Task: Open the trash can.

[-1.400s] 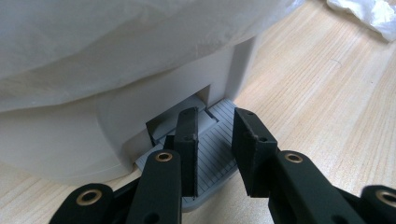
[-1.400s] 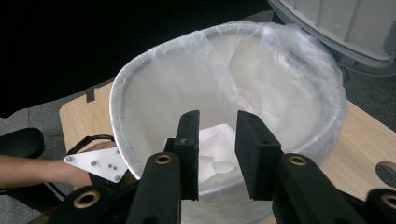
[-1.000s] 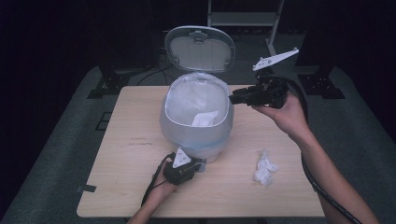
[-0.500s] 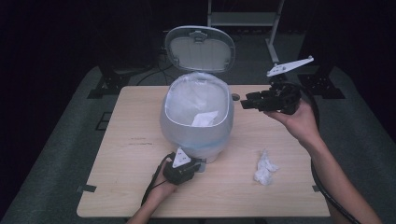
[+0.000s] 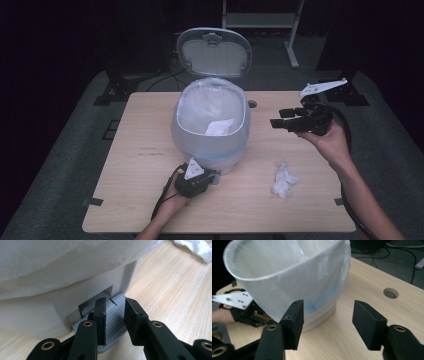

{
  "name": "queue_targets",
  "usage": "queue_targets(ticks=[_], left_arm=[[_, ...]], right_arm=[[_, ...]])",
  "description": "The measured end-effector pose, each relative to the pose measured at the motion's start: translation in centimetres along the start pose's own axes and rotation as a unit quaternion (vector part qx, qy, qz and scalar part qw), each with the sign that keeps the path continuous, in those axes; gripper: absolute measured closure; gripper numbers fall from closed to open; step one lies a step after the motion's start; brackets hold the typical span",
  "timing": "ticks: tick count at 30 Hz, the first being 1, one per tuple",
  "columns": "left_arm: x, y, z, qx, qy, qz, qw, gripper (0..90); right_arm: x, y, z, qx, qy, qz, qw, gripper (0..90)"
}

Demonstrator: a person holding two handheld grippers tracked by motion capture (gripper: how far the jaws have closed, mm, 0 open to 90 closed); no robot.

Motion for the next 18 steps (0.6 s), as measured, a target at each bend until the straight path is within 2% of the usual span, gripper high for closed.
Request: queue_targets(ticks=[8, 18], left_arm=[[0.0, 0.0, 0.0, 0.002, -0.001, 0.001, 1.0000, 71.6], [0.0, 0.0, 0.0, 0.001, 0.000, 0.001, 1.0000, 71.6]], right_arm=[[2.2, -0.2, 0.7, 0.019, 0.006, -0.009, 0.9998, 30.8], [4.6, -0.3, 1.5, 0.015, 0.021, -0.002, 0.9997, 29.3]])
Point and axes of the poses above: each handheld gripper's, and its own axes: y roughly forward along the jaws, x roughly out of its underside, z roughly to its right, the point moved 5 cm from there along y, roughly forward along the jaws, and after that the axes turned 2 degrees about z, right-handed, at the moved point
